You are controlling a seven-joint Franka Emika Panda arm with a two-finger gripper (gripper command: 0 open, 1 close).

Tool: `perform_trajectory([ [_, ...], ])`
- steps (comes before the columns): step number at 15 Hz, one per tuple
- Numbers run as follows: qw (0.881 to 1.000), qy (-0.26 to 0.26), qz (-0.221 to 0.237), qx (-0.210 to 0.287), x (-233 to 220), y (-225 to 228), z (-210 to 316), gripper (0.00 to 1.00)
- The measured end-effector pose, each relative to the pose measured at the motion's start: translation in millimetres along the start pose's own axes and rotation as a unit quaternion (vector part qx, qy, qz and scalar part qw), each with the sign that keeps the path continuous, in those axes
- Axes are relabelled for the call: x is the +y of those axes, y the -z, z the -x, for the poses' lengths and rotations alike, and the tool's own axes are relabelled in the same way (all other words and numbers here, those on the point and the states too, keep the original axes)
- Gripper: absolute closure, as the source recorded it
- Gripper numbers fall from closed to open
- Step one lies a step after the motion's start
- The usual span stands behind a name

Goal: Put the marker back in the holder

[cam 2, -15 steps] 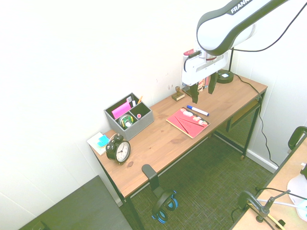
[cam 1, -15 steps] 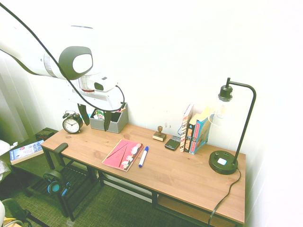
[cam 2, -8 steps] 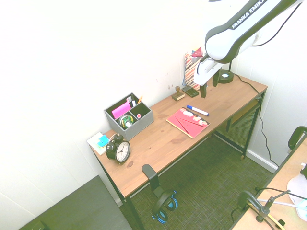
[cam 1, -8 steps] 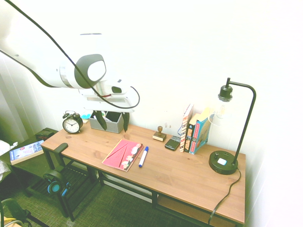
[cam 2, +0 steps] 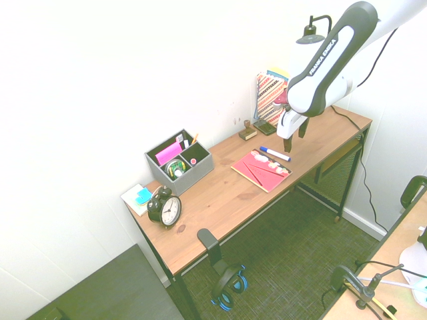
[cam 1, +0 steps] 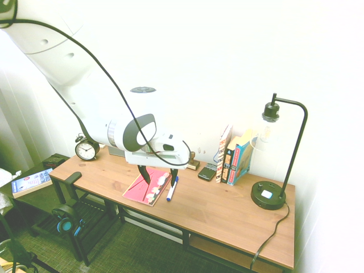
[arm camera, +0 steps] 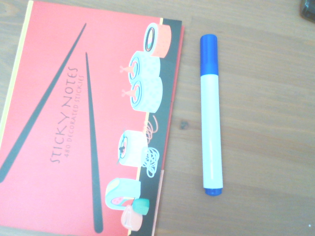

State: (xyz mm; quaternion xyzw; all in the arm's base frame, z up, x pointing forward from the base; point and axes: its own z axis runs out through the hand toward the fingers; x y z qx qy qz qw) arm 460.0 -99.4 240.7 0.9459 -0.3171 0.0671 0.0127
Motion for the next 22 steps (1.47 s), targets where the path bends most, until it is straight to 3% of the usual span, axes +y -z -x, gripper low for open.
perform_trajectory([
  [3,1.0,0.01,-0.003,-0.012,0.6,-20.8,-2.9,0.0],
  [4,1.0,0.012,-0.004,-0.013,1.0,-26.7,-4.3,1.0],
  [17,1.0,0.006,-0.012,-0.024,-7.5,-88.6,-43.0,1.0],
  [22,1.0,0.006,-0.016,-0.021,-20.5,-92.5,-62.0,1.0],
])
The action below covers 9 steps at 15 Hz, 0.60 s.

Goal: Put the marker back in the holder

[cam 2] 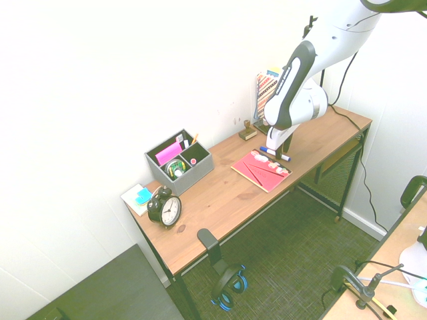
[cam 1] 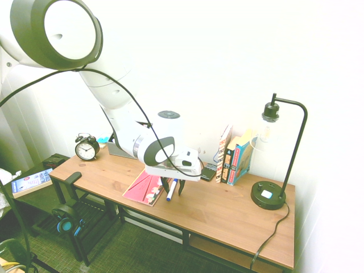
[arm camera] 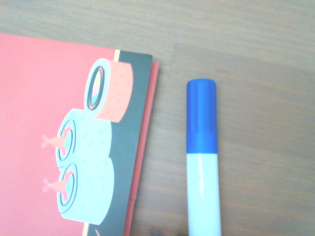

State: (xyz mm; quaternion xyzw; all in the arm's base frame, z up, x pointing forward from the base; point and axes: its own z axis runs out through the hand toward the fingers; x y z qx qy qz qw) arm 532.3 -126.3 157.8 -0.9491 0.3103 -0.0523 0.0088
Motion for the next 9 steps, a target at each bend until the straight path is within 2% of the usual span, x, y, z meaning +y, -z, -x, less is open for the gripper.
perform_trajectory([
  [6,1.0,-0.008,-0.001,-0.006,-0.3,0.6,-2.1,1.0],
  [9,0.999,-0.031,-0.007,-0.013,0.3,15.5,-5.4,1.0],
])
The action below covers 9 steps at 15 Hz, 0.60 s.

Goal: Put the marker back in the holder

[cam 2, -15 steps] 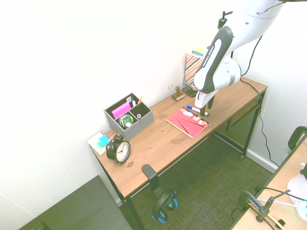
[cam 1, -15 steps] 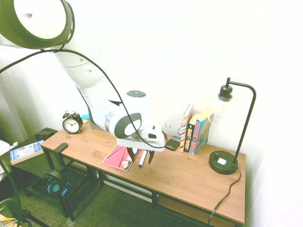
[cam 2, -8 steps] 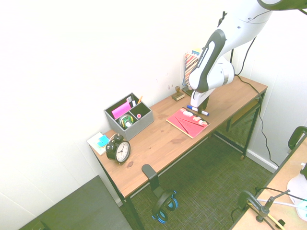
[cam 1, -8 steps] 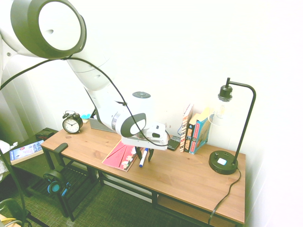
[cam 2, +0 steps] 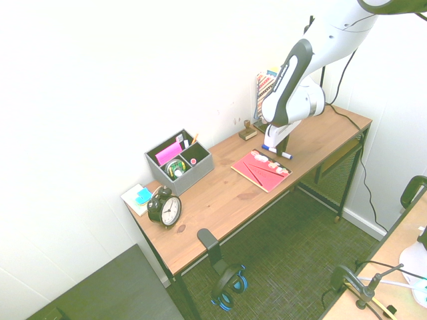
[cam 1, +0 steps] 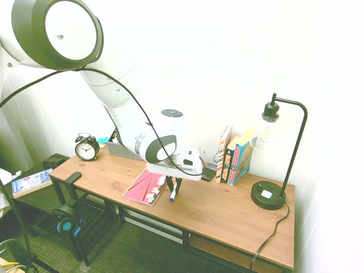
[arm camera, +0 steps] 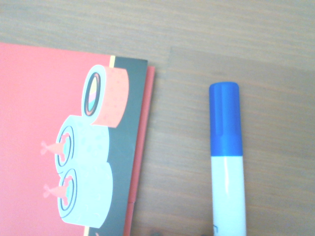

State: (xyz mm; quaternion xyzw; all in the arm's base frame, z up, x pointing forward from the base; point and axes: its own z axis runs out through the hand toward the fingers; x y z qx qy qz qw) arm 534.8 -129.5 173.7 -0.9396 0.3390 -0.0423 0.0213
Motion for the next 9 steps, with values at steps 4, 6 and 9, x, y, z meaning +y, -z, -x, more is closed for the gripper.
perform_trajectory([
  [4,0.994,-0.067,0.006,-0.092,-28.9,93.6,24.5,1.0],
  [6,0.985,-0.108,0.011,-0.134,-64.7,152.9,56.2,1.0],
  [9,0.966,-0.163,0.002,-0.202,-139.6,222.3,84.7,1.0],
])
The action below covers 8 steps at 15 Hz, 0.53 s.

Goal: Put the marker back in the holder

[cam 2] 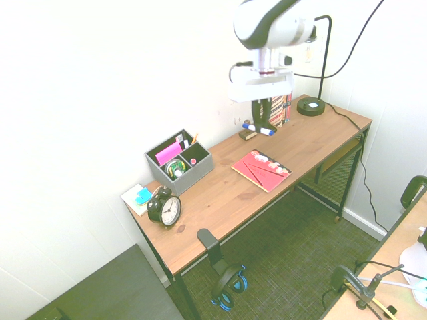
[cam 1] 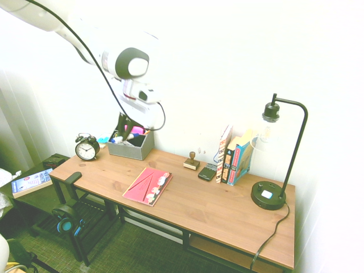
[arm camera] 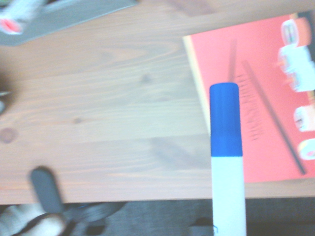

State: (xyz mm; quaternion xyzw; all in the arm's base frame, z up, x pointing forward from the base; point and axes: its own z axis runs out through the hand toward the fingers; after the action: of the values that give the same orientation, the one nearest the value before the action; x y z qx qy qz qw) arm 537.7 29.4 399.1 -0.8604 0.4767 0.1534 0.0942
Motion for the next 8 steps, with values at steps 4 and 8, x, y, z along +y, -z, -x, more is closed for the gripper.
perform_trajectory([
  [4,0.992,-0.09,-0.022,-0.088,-61.9,-32.6,-19.9,1.0],
  [8,0.966,-0.185,-0.037,-0.176,-97.7,-73.9,-47.3,1.0],
])
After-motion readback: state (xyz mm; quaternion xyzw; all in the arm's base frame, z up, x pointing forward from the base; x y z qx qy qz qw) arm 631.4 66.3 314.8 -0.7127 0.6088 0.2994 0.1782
